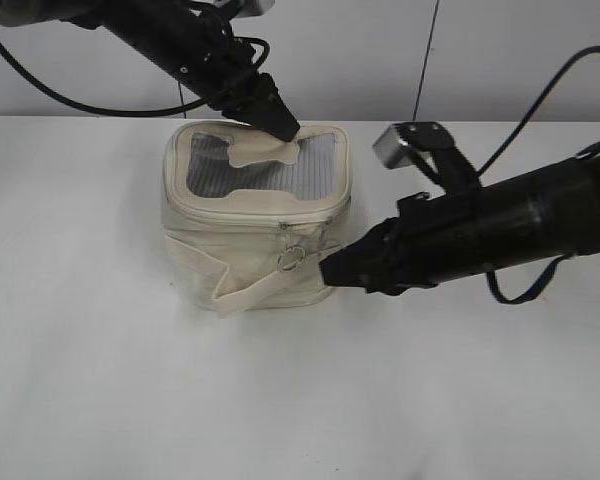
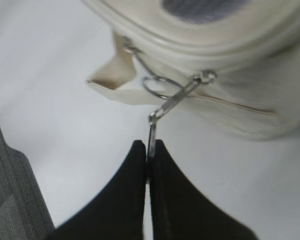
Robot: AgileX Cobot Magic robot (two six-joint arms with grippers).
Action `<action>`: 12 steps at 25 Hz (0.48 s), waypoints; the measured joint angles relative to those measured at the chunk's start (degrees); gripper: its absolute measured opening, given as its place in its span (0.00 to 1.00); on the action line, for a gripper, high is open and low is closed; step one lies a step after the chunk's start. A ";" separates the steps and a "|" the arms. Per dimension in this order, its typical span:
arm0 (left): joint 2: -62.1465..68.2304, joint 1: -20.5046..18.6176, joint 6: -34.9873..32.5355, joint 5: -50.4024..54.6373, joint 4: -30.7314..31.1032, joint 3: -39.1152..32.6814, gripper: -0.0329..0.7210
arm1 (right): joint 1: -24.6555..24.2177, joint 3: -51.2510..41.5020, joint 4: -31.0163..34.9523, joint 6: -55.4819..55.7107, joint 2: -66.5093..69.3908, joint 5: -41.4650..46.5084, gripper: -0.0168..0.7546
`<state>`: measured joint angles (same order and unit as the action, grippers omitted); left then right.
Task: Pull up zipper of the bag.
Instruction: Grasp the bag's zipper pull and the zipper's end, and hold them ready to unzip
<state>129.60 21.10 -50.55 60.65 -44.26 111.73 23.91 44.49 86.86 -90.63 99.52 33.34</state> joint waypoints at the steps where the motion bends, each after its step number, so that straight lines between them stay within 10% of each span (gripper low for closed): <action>1: 0.00 0.00 0.29 0.00 -0.10 0.00 0.10 | 2.17 0.33 1.40 0.00 0.00 -1.13 0.03; 7: 0.00 0.00 2.58 -0.61 -0.41 -0.09 0.10 | 15.27 8.27 4.86 1.42 3.13 -11.82 0.04; 12: 0.00 0.13 2.82 -0.28 -0.54 -0.09 0.11 | 15.80 9.13 1.27 10.73 4.11 -13.56 0.08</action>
<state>129.60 21.23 -47.72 60.37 -44.80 111.64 39.71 53.63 88.13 -79.90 103.64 19.78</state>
